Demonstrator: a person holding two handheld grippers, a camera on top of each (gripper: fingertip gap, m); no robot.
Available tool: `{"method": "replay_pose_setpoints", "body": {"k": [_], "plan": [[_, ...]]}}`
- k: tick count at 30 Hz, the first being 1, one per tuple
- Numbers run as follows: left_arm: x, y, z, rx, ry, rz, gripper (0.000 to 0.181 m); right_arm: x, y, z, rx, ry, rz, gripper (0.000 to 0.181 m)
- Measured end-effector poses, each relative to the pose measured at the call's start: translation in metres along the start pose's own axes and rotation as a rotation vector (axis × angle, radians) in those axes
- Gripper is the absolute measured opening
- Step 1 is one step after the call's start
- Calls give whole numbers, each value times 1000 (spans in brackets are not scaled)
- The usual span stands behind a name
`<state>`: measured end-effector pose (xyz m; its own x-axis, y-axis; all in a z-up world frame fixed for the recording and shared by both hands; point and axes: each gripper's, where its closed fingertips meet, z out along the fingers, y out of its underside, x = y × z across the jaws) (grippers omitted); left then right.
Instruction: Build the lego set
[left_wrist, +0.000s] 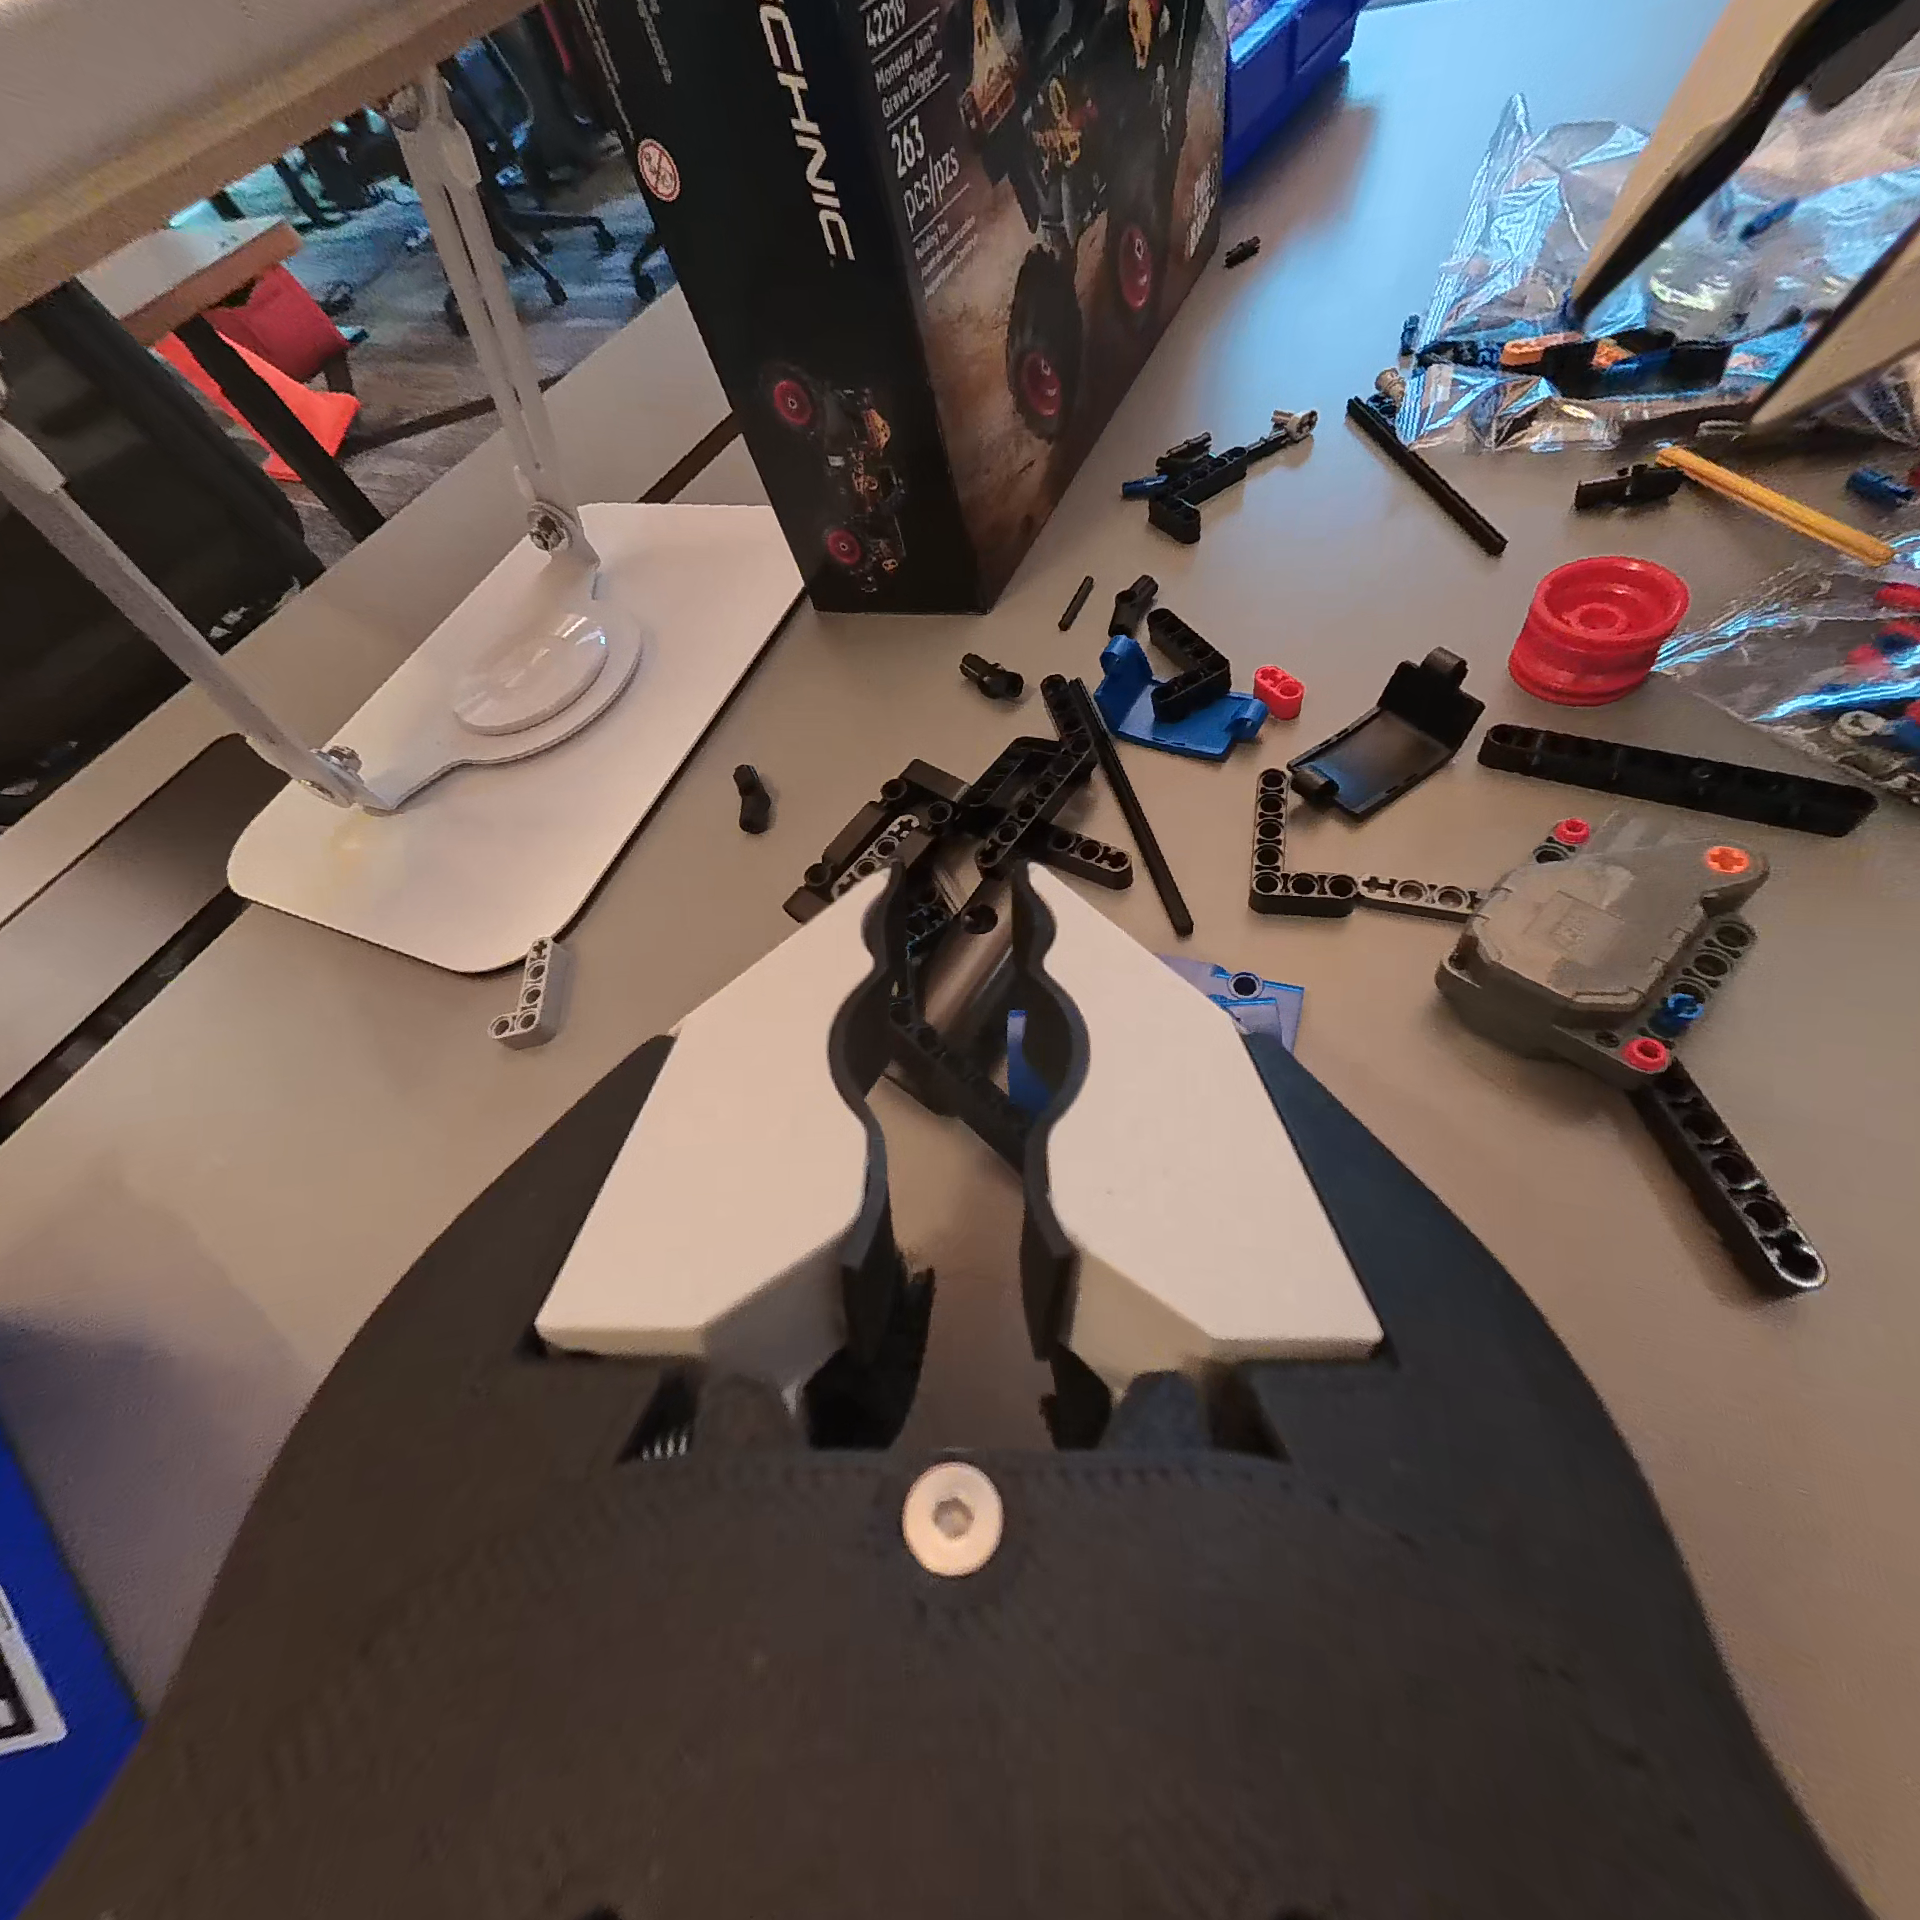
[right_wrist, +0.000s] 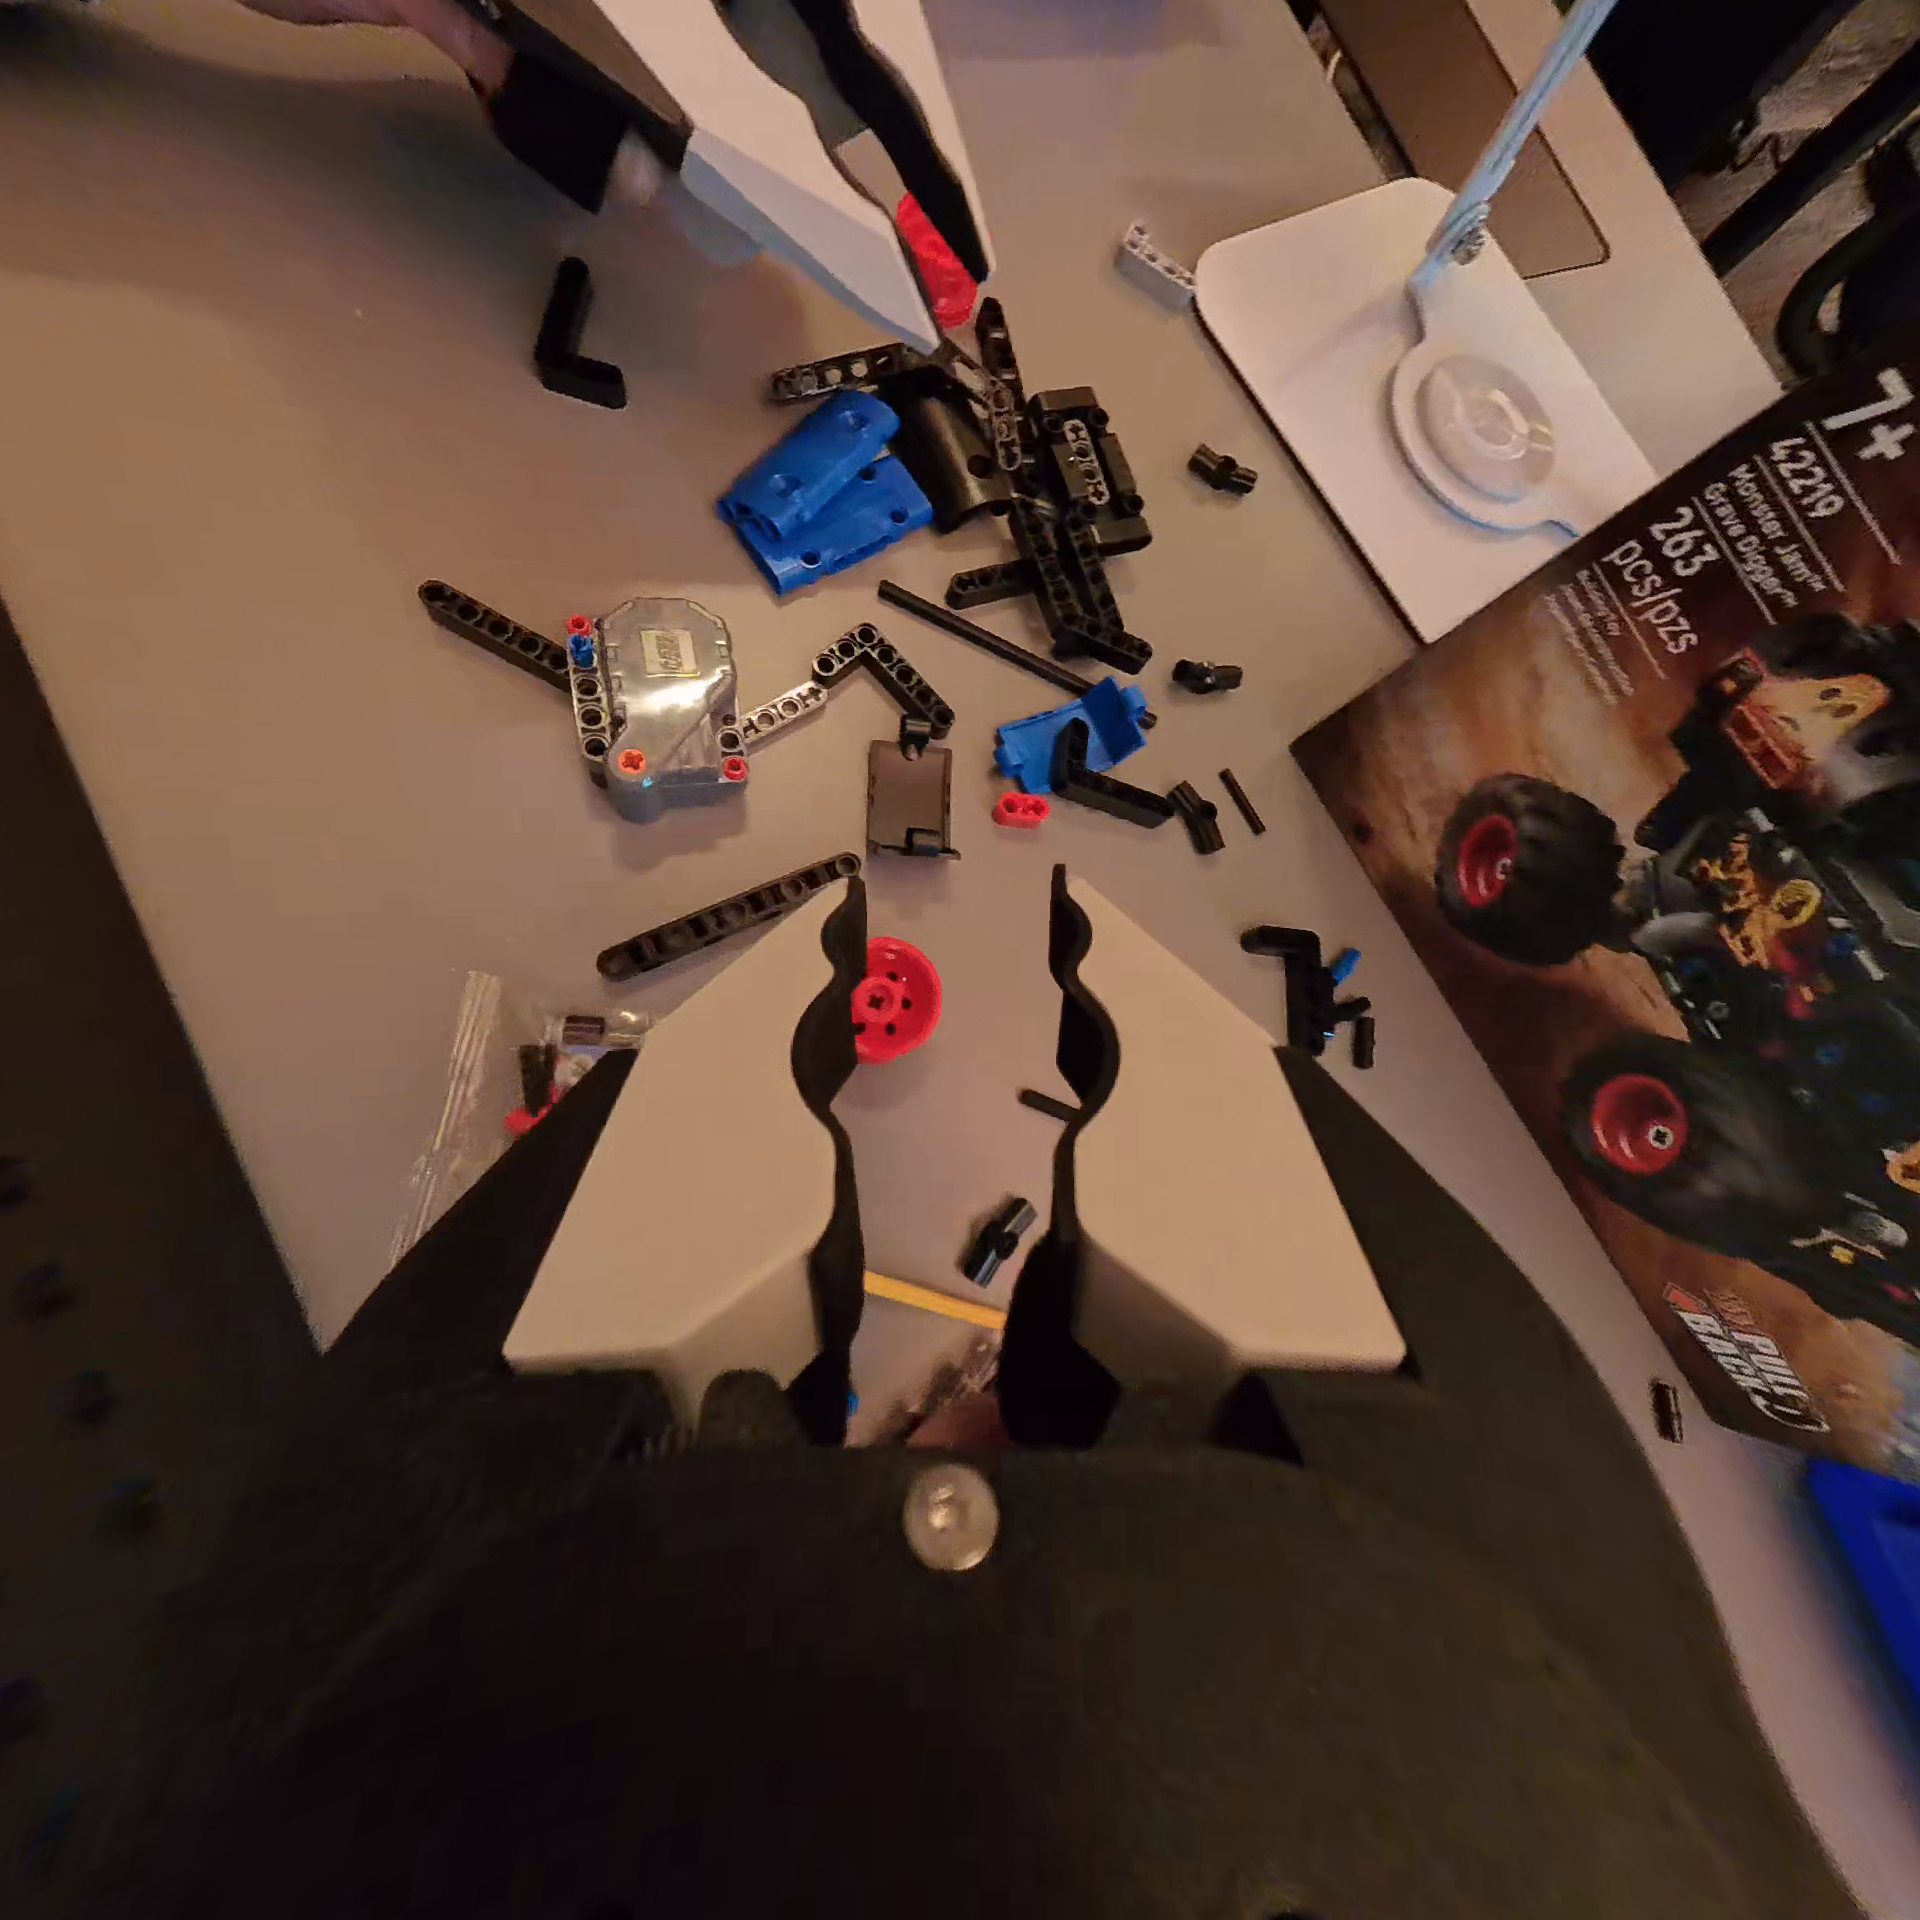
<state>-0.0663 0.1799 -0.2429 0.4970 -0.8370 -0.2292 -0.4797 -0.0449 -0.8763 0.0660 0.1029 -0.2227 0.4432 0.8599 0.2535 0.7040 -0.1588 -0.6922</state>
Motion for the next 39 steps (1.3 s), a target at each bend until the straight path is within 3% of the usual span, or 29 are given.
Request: {"method": "replay_pose_setpoints", "body": {"k": [11, 20, 29, 32, 39], "plan": [[0, 3, 3, -10, 2, 7, 19, 7, 8, -4, 28, 30, 26, 32], [0, 5, 5, -17, 6, 10, 19, 48, 32, -43, -5, 143, 85, 18], [2, 8, 9, -29, 5, 20, 19, 79, 93, -66, -193, 132, 121, 27], [3, 10, 12, -42, 5, 27, 19, 78, 94, -59, -182, 104, 122, 30], [6, 11, 14, -65, -19, 85, 19, 59, 81, -16, -199, -15, 69, 18]]}}
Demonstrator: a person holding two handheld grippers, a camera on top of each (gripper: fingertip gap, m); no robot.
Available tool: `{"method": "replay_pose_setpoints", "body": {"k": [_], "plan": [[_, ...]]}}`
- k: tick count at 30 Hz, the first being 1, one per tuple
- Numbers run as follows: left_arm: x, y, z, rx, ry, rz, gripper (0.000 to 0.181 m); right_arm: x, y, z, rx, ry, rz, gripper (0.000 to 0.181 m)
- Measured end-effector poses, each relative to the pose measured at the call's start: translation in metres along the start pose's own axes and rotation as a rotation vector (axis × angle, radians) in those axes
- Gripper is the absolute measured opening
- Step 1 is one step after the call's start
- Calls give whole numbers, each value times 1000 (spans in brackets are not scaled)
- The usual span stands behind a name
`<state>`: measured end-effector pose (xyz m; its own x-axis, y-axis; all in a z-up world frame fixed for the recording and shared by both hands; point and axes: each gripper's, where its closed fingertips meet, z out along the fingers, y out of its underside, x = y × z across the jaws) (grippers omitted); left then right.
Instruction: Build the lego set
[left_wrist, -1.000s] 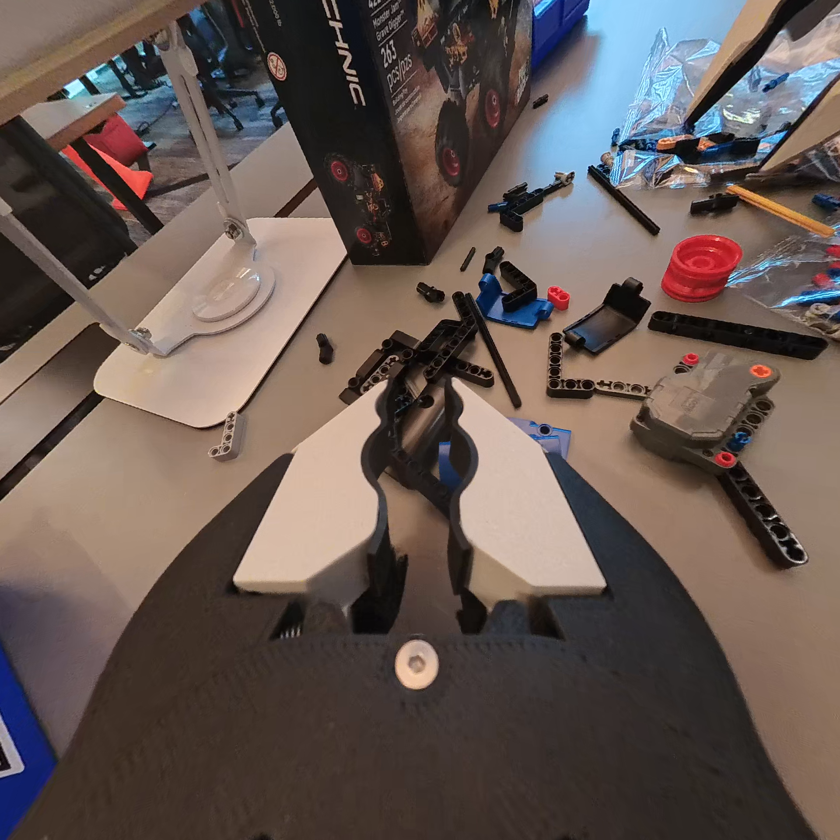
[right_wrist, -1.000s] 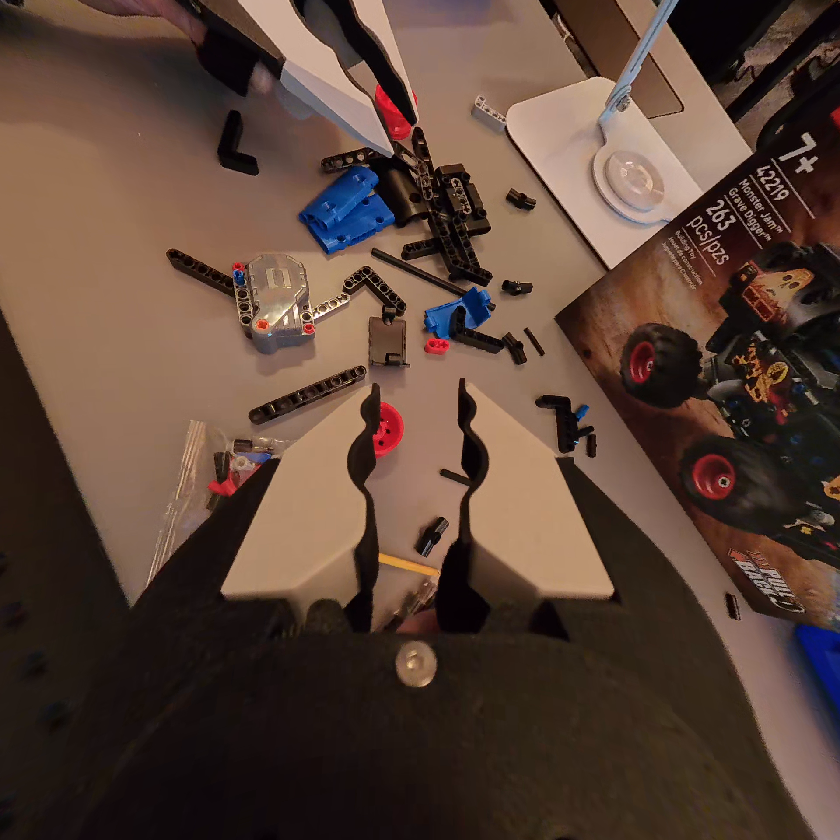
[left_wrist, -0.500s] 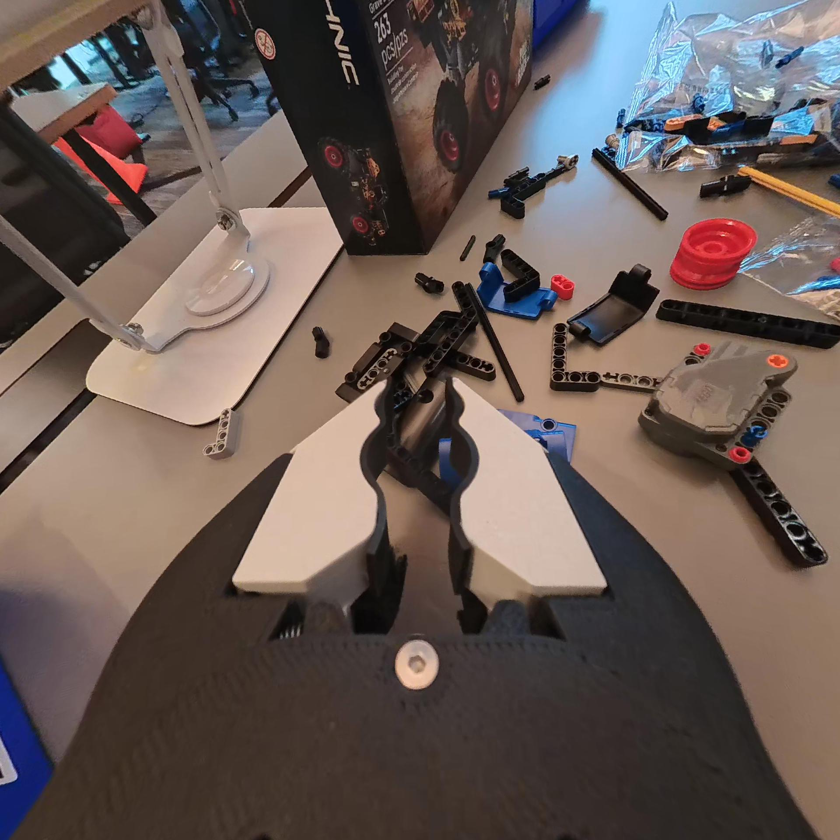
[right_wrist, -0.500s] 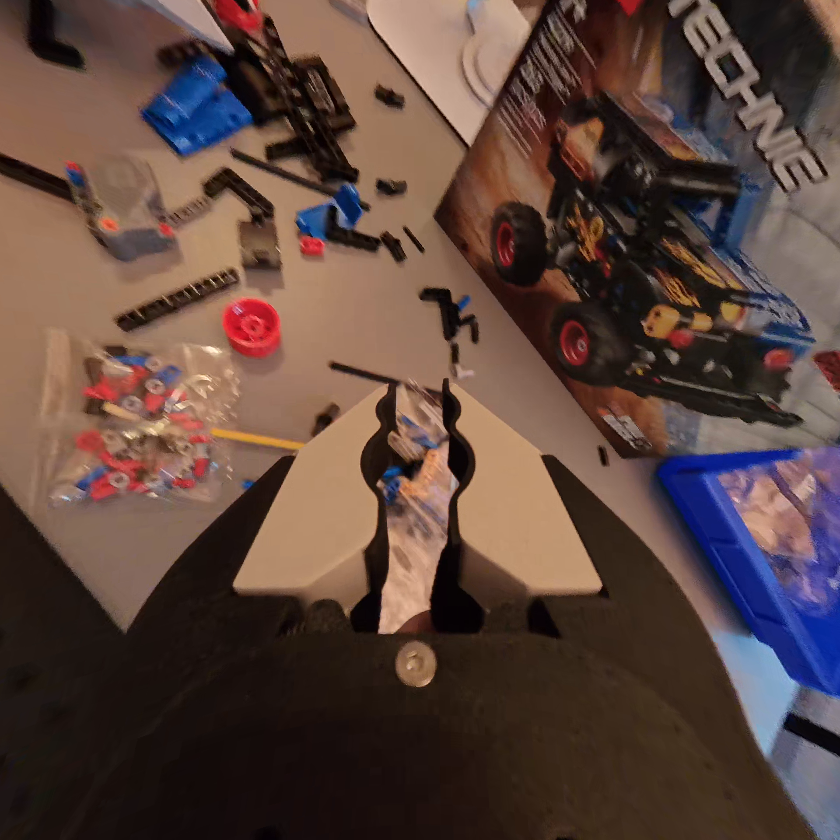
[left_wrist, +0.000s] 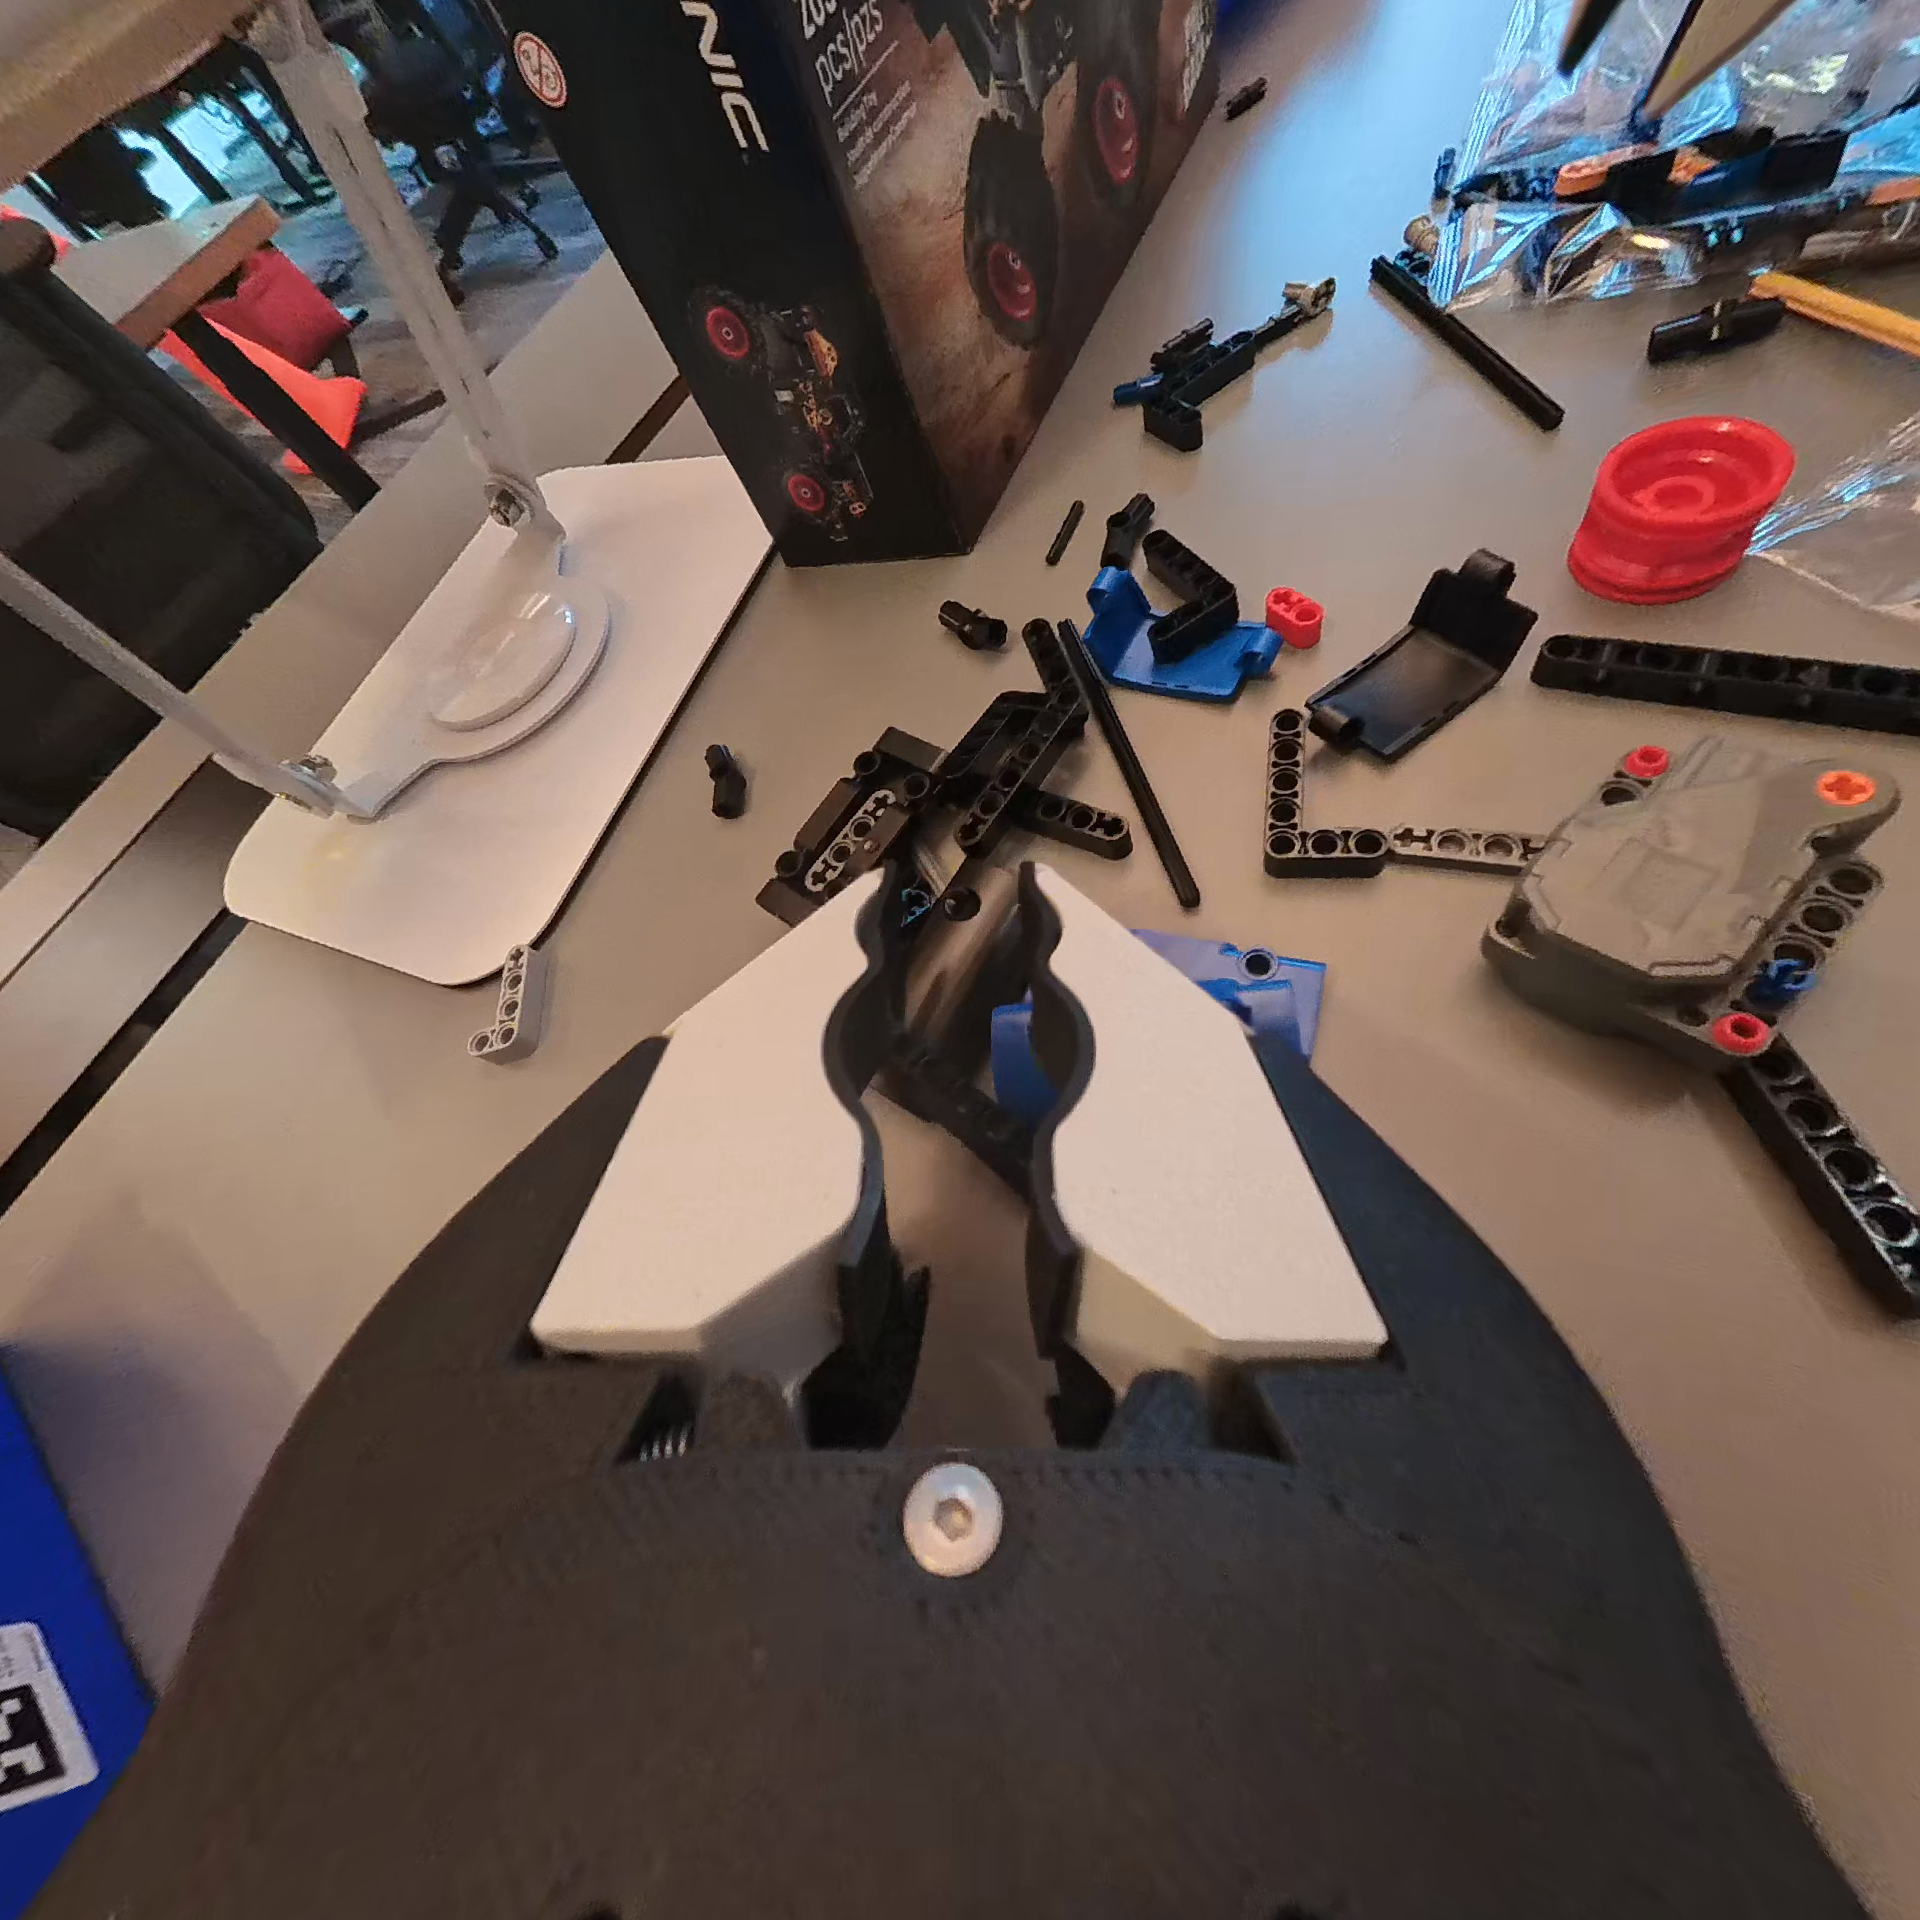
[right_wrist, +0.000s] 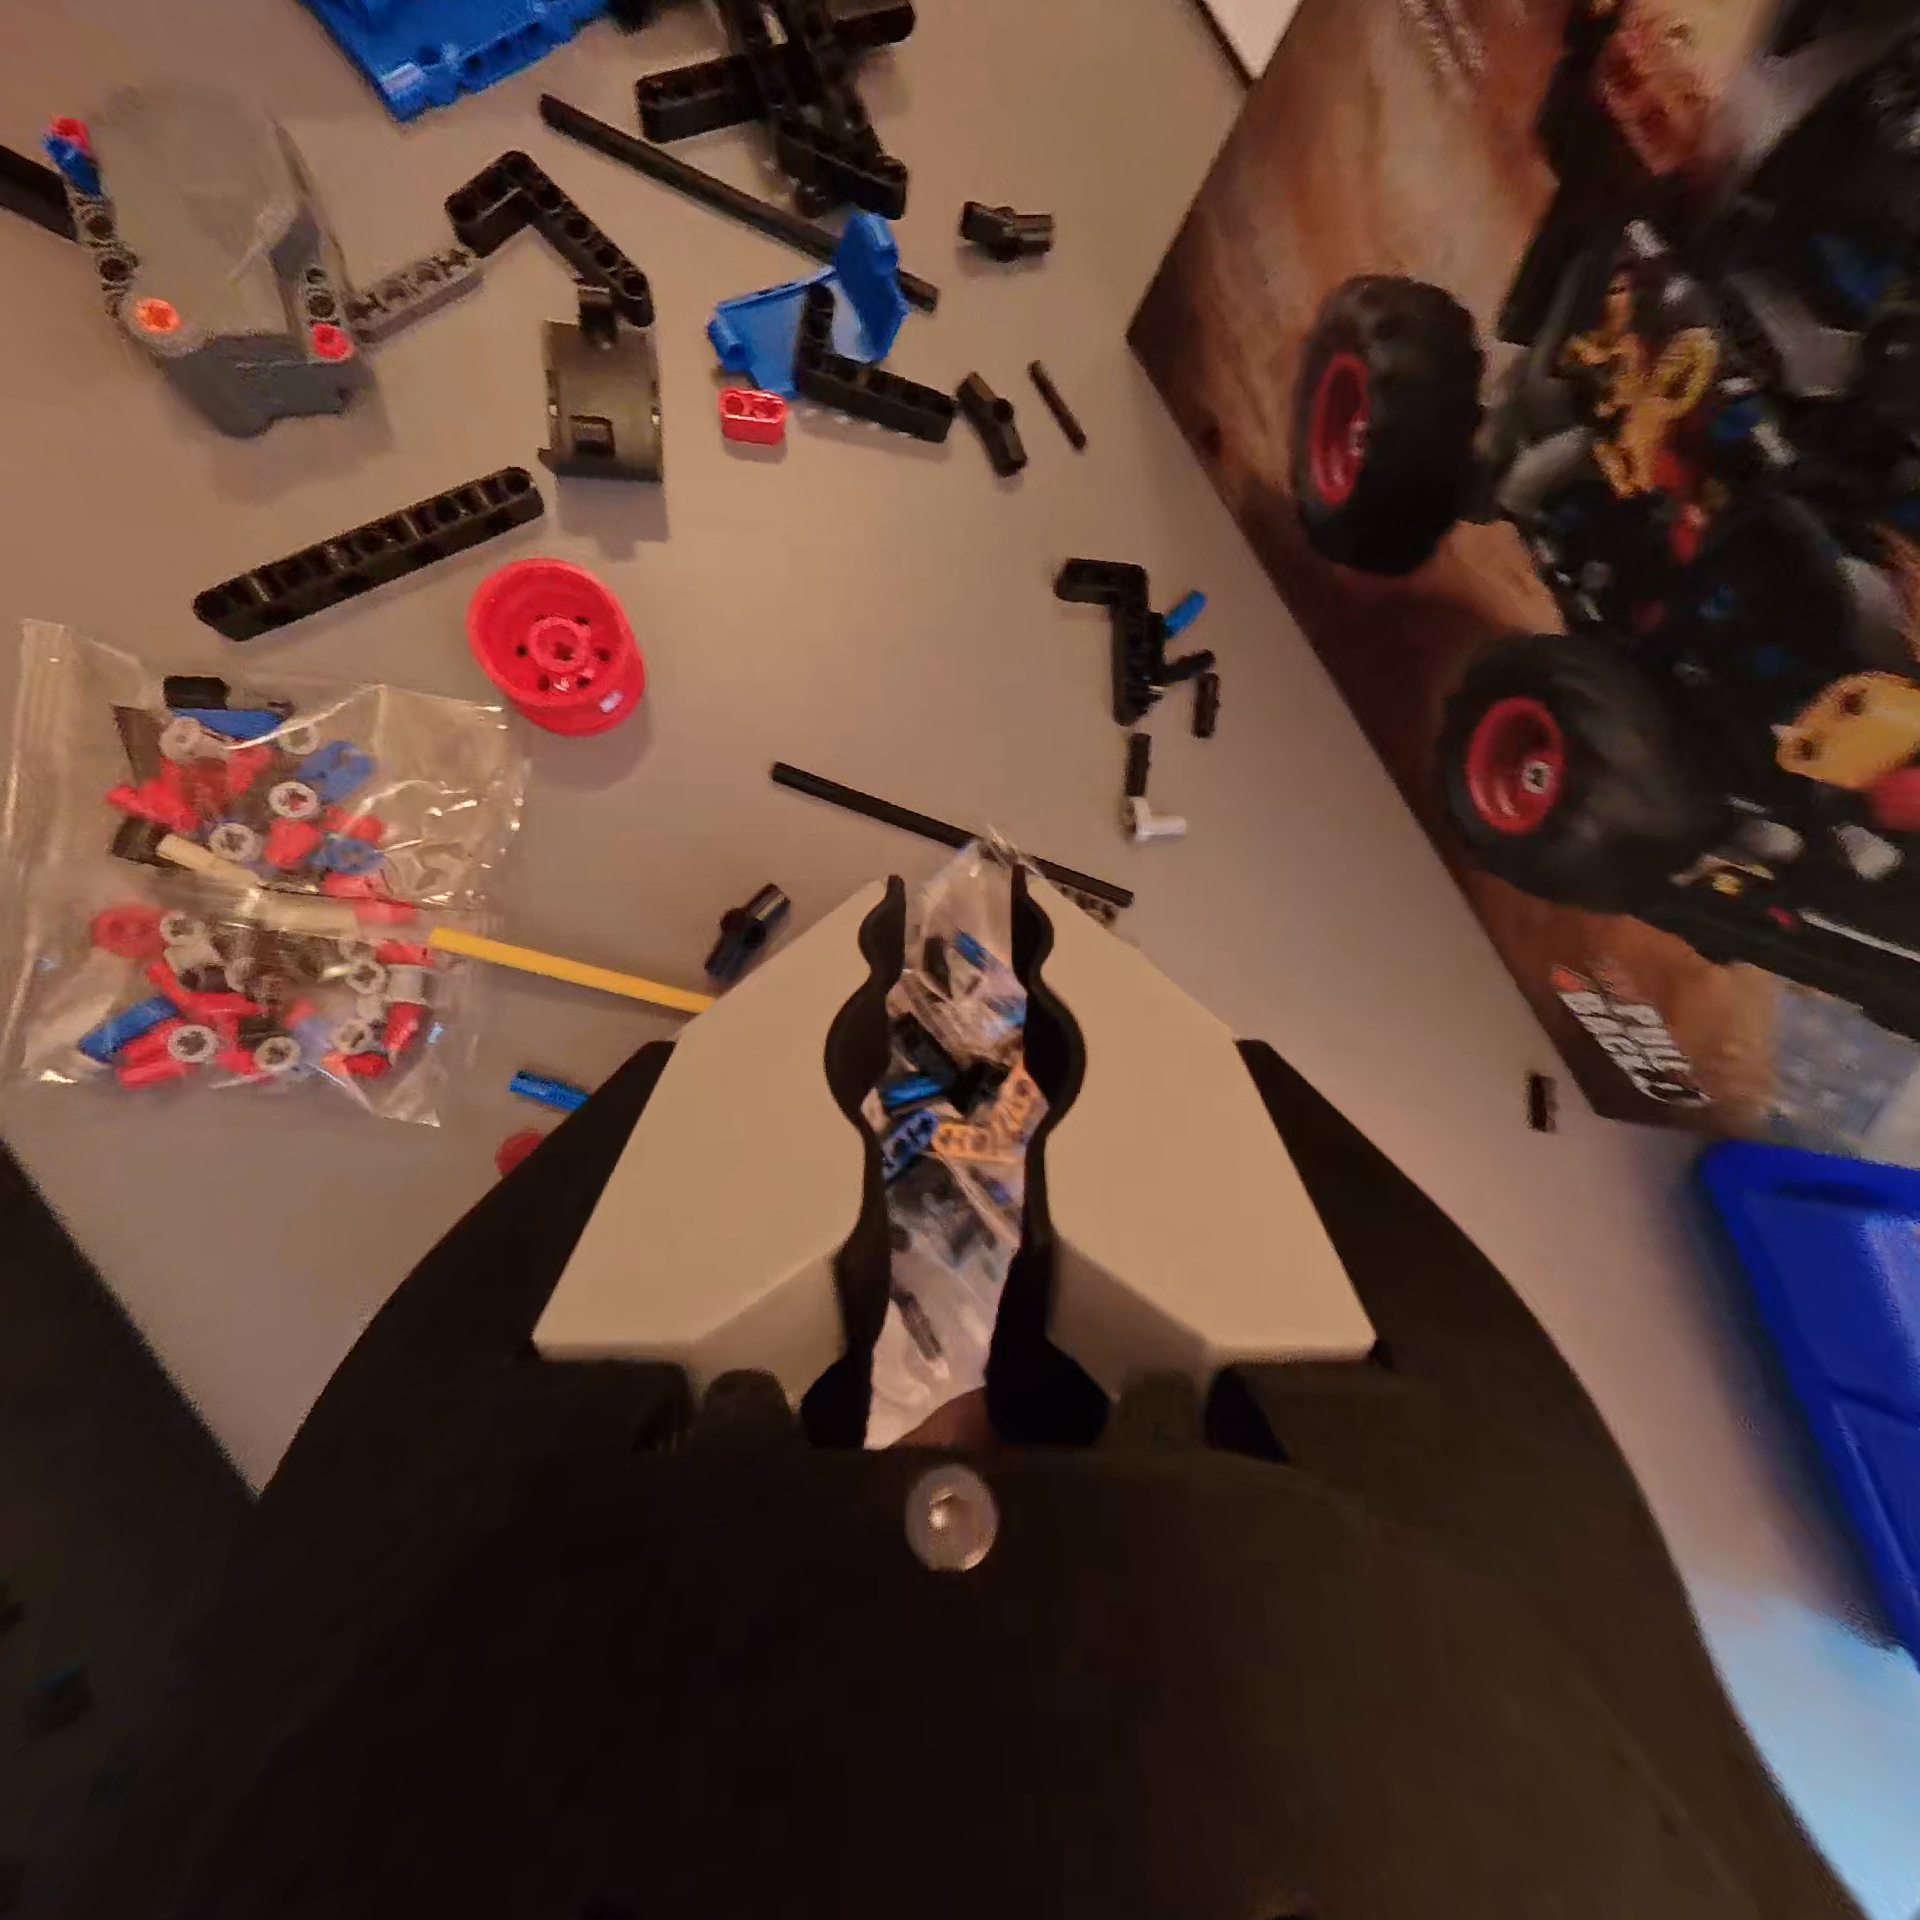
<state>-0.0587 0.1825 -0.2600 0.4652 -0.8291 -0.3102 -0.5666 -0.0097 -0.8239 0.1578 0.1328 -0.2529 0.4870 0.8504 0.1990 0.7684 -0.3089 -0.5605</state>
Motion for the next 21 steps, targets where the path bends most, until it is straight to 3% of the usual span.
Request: {"method": "replay_pose_setpoints", "body": {"k": [2, 7, 13, 21], "plan": [[-2, 0, -2, 3, -6, -5, 19, -13, 3, 4, -21, -68, 23, 10], [-6, 0, -2, 17, 0, -32, 19, -34, 22, 6, -62, -107, 35, 14], [4, 0, 3, -1, 17, 12, 19, 10, 17, -1, -16, 10, 81, 23], [1, 1, 3, 0, 6, 9, 19, 57, 5, 36, -16, 16, 68, 20]]}}
